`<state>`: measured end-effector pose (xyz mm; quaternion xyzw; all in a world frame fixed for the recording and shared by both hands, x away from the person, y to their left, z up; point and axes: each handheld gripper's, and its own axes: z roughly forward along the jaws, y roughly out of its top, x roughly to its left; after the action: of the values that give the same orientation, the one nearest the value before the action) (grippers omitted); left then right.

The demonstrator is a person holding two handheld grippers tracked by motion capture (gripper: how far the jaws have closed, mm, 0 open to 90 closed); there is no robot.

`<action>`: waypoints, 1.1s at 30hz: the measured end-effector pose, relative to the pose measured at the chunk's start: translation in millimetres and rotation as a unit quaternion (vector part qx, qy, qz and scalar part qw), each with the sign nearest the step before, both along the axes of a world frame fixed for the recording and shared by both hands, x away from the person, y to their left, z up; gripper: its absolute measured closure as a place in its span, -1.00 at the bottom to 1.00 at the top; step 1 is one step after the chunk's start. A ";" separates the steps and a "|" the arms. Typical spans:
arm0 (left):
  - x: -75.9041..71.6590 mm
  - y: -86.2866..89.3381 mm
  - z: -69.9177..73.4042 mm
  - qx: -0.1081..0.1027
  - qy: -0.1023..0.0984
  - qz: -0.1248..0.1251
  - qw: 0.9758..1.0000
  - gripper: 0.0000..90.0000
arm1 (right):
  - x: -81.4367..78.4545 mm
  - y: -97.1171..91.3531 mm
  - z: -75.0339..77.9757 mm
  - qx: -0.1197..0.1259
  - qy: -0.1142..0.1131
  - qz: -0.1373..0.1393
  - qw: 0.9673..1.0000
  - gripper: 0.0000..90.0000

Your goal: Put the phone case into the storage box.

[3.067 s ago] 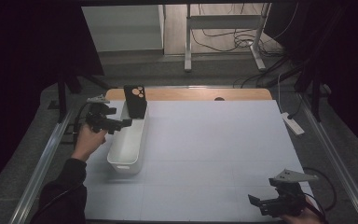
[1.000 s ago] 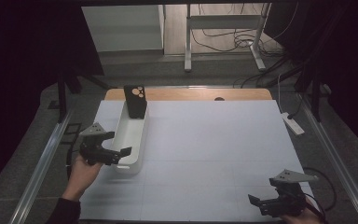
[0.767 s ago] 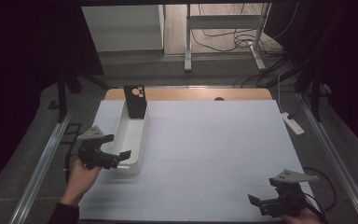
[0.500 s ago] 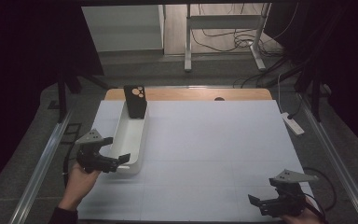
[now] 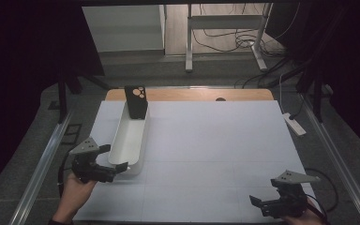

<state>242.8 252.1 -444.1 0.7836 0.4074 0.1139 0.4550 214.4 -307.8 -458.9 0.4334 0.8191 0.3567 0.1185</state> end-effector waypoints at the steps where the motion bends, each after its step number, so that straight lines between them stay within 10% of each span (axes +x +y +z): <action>1: -1.2 0.4 -0.2 0.000 0.000 0.000 1.000 -1.00 | 0.0 0.0 0.0 -0.001 0.000 0.000 1.000 -1.00; 33: -48.8 16.9 -10.4 -0.011 -0.003 0.028 1.000 -1.00 | -0.1 0.8 0.1 -0.004 0.001 -0.002 1.000 -1.00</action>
<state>194.0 269.0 -454.5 0.7662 0.4292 0.1247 0.4617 214.4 -307.0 -458.8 0.4346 0.8199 0.3530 0.1200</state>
